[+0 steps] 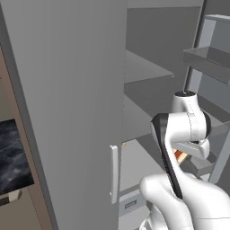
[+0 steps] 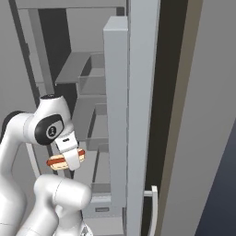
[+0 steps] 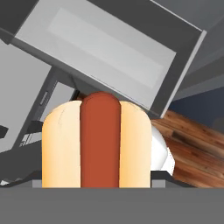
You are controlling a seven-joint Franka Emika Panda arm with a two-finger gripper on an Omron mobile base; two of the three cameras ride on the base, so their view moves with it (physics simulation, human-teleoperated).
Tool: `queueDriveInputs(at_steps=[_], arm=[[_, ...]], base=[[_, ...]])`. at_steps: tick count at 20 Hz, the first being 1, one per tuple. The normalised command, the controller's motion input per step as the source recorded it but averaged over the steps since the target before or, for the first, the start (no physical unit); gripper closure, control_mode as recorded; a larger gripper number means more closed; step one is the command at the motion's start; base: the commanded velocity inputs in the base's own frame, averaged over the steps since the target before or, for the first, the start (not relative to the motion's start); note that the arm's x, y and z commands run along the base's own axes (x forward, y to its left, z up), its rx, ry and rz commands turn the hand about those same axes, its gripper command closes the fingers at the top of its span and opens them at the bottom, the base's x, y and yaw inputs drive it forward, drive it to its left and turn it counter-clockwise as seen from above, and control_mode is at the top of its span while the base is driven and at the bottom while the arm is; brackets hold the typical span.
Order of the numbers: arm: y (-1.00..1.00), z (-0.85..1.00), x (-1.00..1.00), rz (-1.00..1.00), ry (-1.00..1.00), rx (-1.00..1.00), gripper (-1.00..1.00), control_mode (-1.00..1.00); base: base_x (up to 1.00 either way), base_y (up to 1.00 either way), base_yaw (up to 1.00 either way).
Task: Store the hot dog in the freezer for long-term storage. Close the freezer door after placing the cooked food.
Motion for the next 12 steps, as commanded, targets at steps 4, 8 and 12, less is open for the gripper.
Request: queueDriveInputs(at_steps=[4, 8, 12], arm=[[0.00, 0.00, 0.00, 0.00, 0.00, 0.00, 1.00, 1.00], [0.00, 0.00, 0.00, 0.00, 0.00, 0.00, 1.00, 1.00], [0.00, 0.00, 0.02, 0.00, 0.00, 0.00, 1.00, -1.00]], base=[[0.00, 0.00, 0.00], [0.00, 0.00, 0.00], [0.00, 0.00, 0.00]])
